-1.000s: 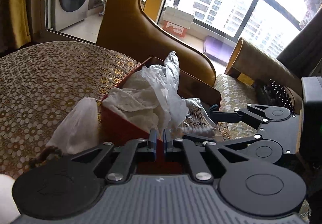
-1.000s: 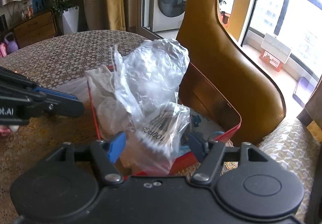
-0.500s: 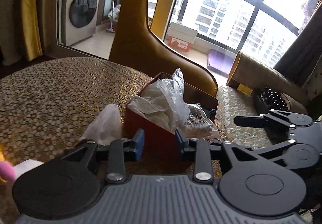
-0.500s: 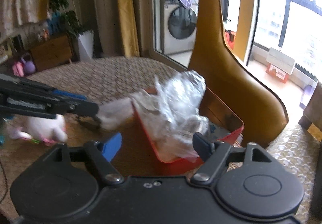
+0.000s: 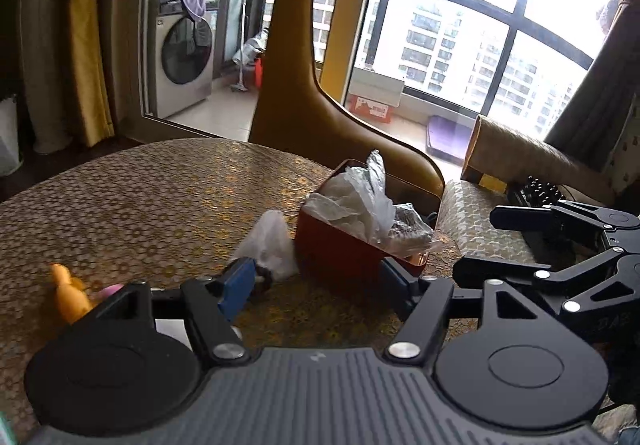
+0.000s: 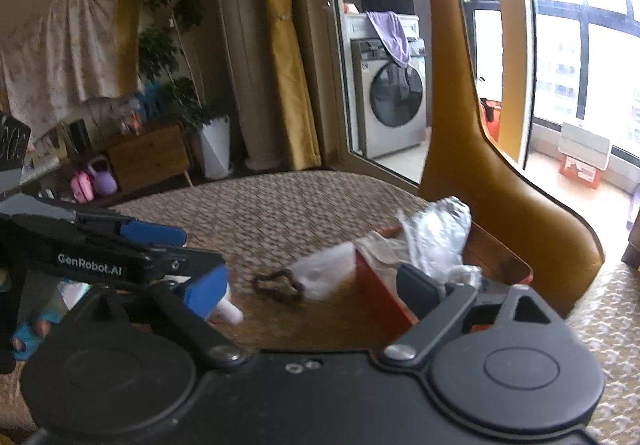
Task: Organize soft objects
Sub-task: 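Move both tools back over the table toward the remaining small items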
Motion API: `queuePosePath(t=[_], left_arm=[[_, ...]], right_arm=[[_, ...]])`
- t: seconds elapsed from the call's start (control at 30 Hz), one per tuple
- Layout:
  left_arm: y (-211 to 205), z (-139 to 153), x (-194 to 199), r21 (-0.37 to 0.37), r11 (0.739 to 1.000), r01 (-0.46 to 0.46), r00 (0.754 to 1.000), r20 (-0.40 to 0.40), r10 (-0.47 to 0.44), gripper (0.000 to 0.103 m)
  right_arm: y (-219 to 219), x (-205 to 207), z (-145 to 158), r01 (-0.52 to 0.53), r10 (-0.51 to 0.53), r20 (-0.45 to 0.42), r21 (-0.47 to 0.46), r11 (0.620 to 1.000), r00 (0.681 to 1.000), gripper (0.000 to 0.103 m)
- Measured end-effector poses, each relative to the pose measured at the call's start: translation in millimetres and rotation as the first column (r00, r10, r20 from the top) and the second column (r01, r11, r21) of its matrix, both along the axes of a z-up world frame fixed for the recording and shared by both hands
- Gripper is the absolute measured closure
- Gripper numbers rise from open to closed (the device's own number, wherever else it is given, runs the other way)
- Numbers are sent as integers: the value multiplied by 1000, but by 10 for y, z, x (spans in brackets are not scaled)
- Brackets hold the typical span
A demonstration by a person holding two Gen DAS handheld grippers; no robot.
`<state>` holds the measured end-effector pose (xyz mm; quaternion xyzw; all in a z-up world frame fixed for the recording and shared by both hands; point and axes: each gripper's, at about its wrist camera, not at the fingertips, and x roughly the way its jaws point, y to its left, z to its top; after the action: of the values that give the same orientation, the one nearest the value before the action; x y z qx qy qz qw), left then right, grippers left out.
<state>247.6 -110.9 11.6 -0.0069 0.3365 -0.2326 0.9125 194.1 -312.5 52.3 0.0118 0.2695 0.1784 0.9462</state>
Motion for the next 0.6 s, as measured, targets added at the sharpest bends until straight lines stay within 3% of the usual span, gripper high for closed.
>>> queuePosePath(t=[0.07,0.2,0.53,0.6], left_arm=[[105,44,-74,1,1000,-11,1000,7,11,23],[335,138,-250,-5,999,-31,999,31,32,21],[942,289,-559,-11,996,-92,993,77,93,0],[1078,281,-604,1,994,-110,990,87,110,0]], right_arm=[[83,-50,30,-12,12,13,12,1000,1000,8],[244,-128,72,-36,35,32,30,999,999,4],[577,-250,75,-69,67,56,25,997,996,2],[616,-242,45,-70,69,48,23,997,996,2]])
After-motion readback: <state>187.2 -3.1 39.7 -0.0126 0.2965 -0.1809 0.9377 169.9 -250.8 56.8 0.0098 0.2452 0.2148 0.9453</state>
